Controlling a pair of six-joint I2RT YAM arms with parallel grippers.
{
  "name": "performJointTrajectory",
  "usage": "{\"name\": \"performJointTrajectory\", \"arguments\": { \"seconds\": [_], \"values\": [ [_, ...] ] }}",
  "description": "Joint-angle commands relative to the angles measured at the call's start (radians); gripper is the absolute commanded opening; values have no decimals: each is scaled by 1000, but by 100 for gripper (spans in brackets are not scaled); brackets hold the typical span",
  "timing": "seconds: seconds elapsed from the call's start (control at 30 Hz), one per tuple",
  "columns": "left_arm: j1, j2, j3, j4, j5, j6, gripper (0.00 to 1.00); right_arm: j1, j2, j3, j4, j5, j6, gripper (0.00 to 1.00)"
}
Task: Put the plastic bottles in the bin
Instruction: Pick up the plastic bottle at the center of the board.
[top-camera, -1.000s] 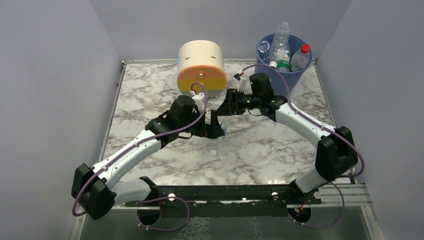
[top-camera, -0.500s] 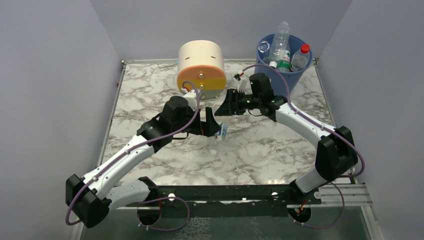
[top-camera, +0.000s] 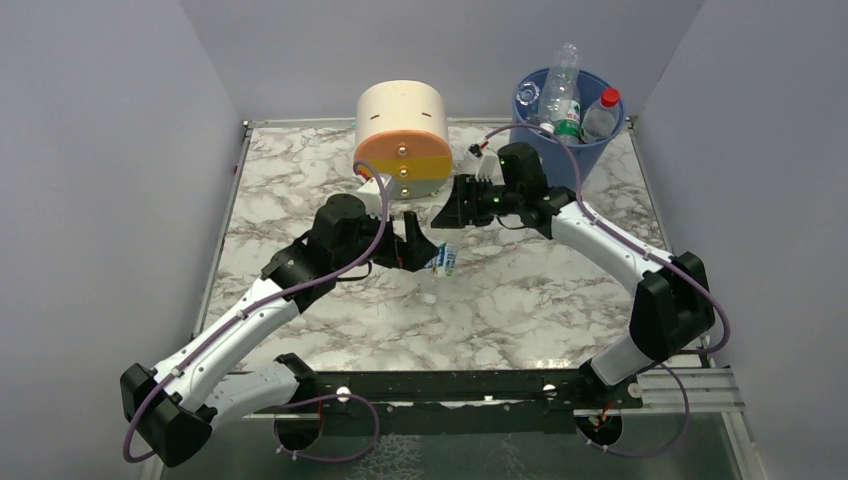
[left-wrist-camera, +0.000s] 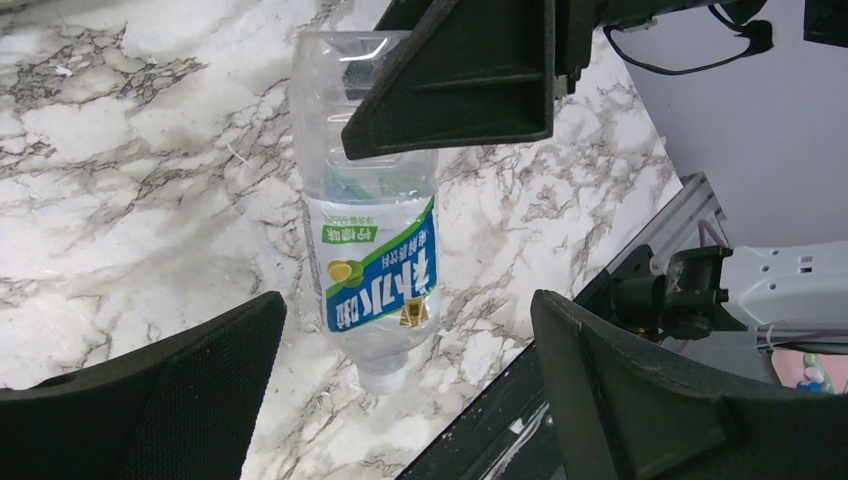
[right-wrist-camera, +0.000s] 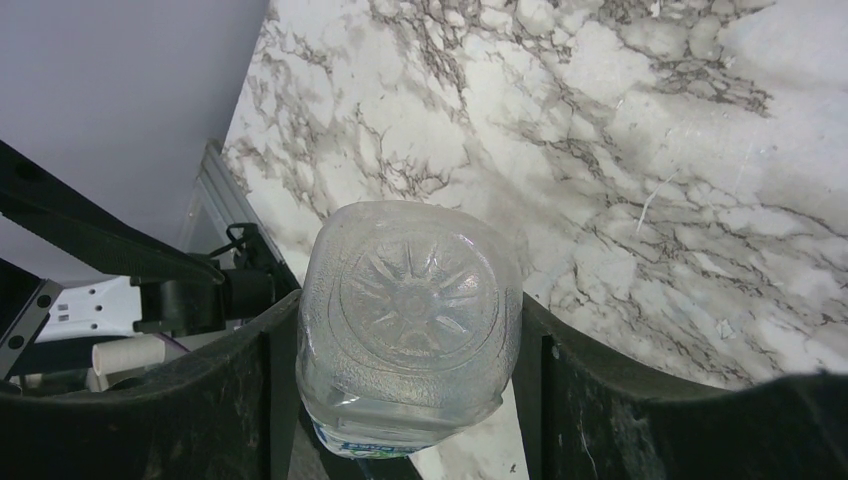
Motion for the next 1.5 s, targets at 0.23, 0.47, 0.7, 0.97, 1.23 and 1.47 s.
{"name": "performJointTrajectory", "arguments": {
  "seconds": [0.23, 0.47, 0.7, 0.97, 1.23, 1.47],
  "values": [
    [-5, -53, 50, 33, -7, 36, 99, 5, 26, 142, -48, 68, -52, 49],
    [-5, -60, 9, 44, -12, 35, 99, 5, 34, 176, -12, 72, -66, 49],
    [-4, -33, -13, 50, -21, 45, 99, 5, 92, 175, 64, 46, -54, 48],
    [3, 7, -14, 74, -40, 57, 99, 4, 191, 255, 81, -3, -62, 47],
    [18, 68, -18, 132, -28, 59, 99, 2, 189, 291, 77, 8, -83, 47],
    [25, 116, -19, 190, -4, 57, 99, -7, 146, 297, 86, 35, -80, 47]
  ]
}}
